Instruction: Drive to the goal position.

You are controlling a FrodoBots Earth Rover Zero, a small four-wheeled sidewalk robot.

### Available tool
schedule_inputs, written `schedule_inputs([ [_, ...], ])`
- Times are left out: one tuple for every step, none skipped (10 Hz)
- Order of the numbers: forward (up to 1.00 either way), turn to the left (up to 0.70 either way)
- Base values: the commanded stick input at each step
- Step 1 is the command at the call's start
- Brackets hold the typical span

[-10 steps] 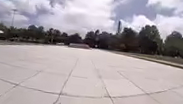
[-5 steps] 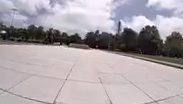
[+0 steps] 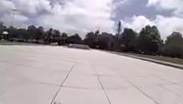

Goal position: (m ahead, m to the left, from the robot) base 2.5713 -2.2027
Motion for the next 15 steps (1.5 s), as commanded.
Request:
schedule_inputs([
  [0.7,0.04],
  [0.7,0.0],
  [0.7,0.0],
  [0.7,0.0],
  [0.7,0.0],
  [0.7,0.0],
  [0.7,0.0],
  [0.7,0.0],
  [0.7,0.0],
  [0.7,0.0],
  [0.7,0.0],
  [0.7,0.0],
  [0.7,0.0],
  [0.7,0.0],
  [0.7,0.0],
])
